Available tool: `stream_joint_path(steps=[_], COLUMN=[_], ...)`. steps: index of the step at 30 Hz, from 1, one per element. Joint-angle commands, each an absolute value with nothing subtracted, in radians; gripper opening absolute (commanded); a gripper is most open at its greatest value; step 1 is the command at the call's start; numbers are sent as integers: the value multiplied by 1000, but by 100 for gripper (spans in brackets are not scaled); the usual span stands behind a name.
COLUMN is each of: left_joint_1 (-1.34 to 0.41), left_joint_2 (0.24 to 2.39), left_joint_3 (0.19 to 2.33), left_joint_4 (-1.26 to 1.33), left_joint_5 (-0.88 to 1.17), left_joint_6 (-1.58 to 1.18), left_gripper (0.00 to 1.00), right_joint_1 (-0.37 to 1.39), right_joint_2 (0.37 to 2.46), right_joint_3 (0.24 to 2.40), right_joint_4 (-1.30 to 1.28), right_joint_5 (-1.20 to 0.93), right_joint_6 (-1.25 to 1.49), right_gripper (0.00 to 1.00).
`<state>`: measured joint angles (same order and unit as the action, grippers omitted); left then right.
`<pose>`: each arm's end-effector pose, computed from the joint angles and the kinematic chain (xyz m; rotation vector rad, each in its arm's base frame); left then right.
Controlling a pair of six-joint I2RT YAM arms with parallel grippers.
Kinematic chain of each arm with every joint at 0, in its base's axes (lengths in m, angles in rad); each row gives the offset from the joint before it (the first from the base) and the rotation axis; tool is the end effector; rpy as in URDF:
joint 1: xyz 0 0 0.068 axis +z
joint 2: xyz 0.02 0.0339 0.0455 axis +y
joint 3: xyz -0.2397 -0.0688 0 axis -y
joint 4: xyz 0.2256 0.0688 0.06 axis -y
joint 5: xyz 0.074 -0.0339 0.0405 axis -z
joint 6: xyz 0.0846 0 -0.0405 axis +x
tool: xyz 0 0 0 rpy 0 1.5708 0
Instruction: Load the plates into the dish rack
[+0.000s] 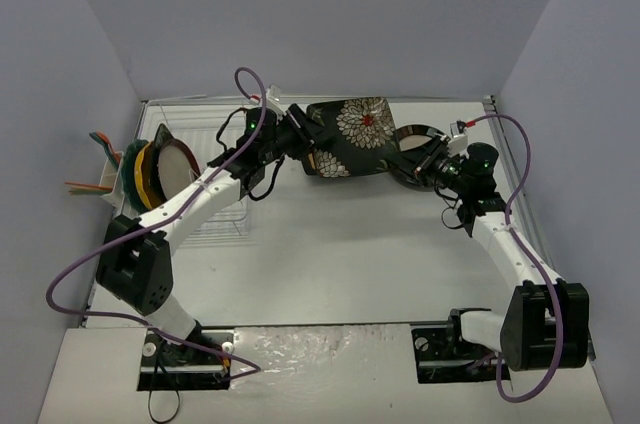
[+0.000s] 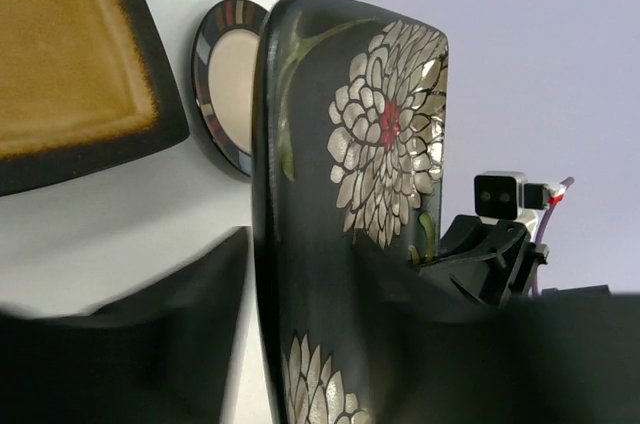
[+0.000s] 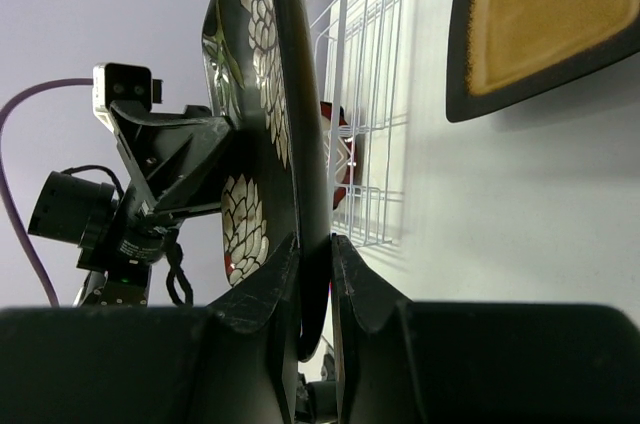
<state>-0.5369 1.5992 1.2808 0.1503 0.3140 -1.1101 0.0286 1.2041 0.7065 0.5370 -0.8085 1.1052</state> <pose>0.3408 -0.2333 0.3136 -0.3025 1.9529 -1.4243 0.2914 0.0695 0.2875 0.2093 1.7414 1.4734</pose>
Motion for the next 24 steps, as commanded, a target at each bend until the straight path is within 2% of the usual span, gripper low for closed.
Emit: stream_joint_path(steps=[1, 4, 8, 9, 10, 13, 15, 17, 19, 24], left_joint_1=[-548, -549, -546, -546, -545, -534, -518, -495, -470, -366], left_joint_2=[1582, 1582, 1566, 1561, 1555, 1522, 1498, 1471, 1444, 1361], left_joint_3=[1349, 1350, 1348, 1349, 1351, 1363, 1369, 1384, 1402, 1508], left_joint_4=[287, 294, 268, 256, 242, 176, 115, 59, -8, -257], left_joint_5=[331, 335, 330, 328, 327, 320, 314, 306, 308, 292], left_joint_6=[-1128, -1124, -1095, -1080, -1057, -998, -958, -915, -869, -667], left_gripper=[27, 2, 0, 0, 0, 0, 0, 0, 0, 0], right_joint_1=[37, 38, 38, 38, 37, 37, 34, 31, 26, 18], right_joint_2=[1136, 1131, 1120, 1116, 1111, 1101, 1096, 1092, 1092, 1096], right_joint_3=[733, 725, 726, 732, 744, 783, 802, 817, 825, 854], right_joint_4=[773, 757, 695, 657, 595, 430, 356, 307, 281, 224], right_joint_5=[-873, -874, -866, -859, -848, -815, -791, -770, -763, -760], right_joint_6=[1158, 1145, 1096, 1072, 1041, 912, 851, 807, 784, 737], right_gripper=[0, 0, 0, 3, 12, 55, 74, 87, 96, 100])
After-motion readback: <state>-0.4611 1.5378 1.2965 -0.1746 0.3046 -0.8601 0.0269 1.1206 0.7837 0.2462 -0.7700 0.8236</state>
